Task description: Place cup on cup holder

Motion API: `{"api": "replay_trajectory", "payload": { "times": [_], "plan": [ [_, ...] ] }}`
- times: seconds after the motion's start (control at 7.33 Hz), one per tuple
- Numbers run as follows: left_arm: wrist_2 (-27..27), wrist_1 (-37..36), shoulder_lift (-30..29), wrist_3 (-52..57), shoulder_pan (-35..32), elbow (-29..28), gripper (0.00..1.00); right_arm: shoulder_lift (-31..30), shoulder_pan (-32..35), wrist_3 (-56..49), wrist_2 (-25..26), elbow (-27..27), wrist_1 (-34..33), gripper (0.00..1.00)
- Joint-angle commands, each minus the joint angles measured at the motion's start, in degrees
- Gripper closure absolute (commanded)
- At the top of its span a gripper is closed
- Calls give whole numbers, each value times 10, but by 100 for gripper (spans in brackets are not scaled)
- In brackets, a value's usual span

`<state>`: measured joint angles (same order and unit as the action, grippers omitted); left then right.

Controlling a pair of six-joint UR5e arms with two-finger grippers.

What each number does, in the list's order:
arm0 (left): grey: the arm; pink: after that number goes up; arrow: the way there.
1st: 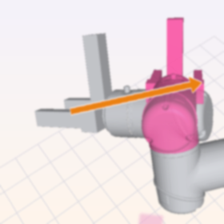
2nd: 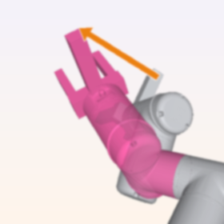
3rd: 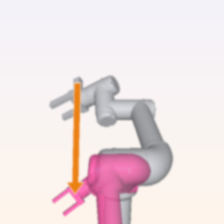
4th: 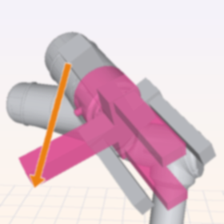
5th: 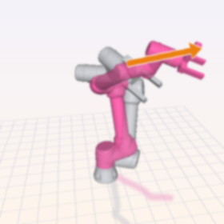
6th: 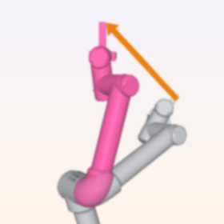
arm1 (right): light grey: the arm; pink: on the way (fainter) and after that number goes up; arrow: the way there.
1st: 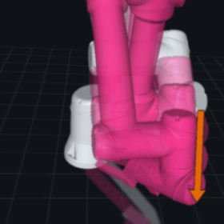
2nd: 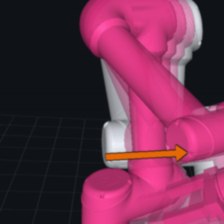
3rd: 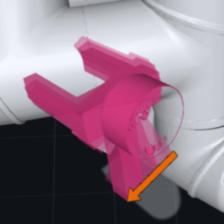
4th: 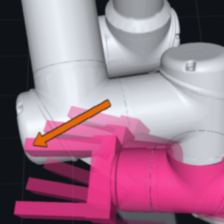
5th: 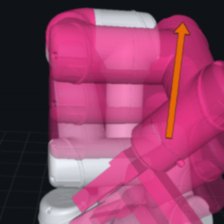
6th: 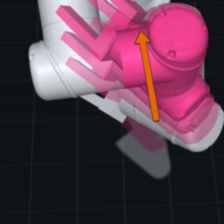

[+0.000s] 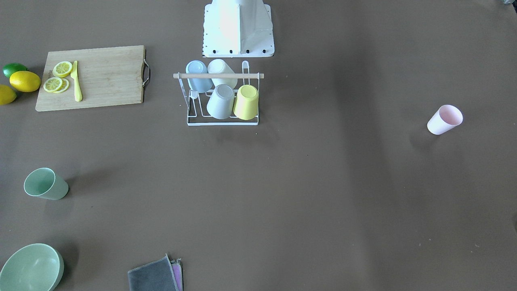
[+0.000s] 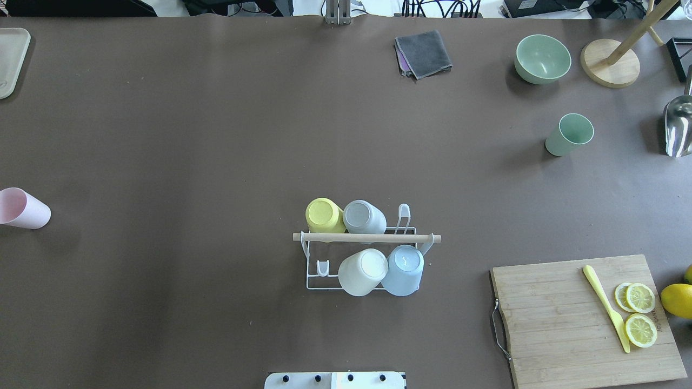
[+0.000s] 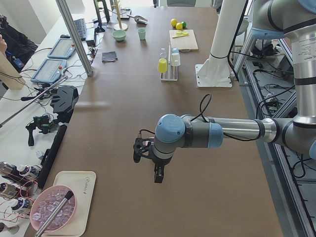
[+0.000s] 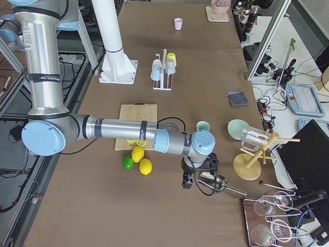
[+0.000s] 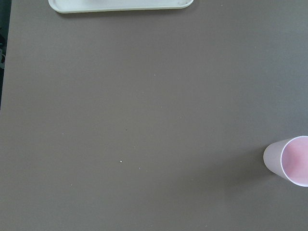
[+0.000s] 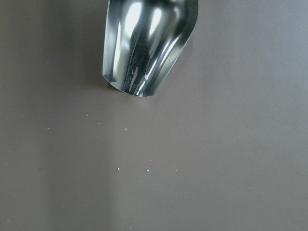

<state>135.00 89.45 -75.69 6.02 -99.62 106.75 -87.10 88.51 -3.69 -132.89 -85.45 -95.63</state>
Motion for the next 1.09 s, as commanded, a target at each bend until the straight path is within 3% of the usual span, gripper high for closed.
{"api": "replay_trajectory", "payload": {
  "times": [0.0,0.55,0.82,0.95],
  "plan": [
    [5,12,-10,-6,4,-29,1,0,0,0,1,4,0,0],
    [-2,14,-23,0,24,-43,1,0,0,0,1,7,0,0],
    [-51,20,-38,1,76,-36,1,1,0,0,1,10,1,0],
    [-106,20,-52,2,125,-37,1,2,0,0,1,10,1,0]
  ]
}}
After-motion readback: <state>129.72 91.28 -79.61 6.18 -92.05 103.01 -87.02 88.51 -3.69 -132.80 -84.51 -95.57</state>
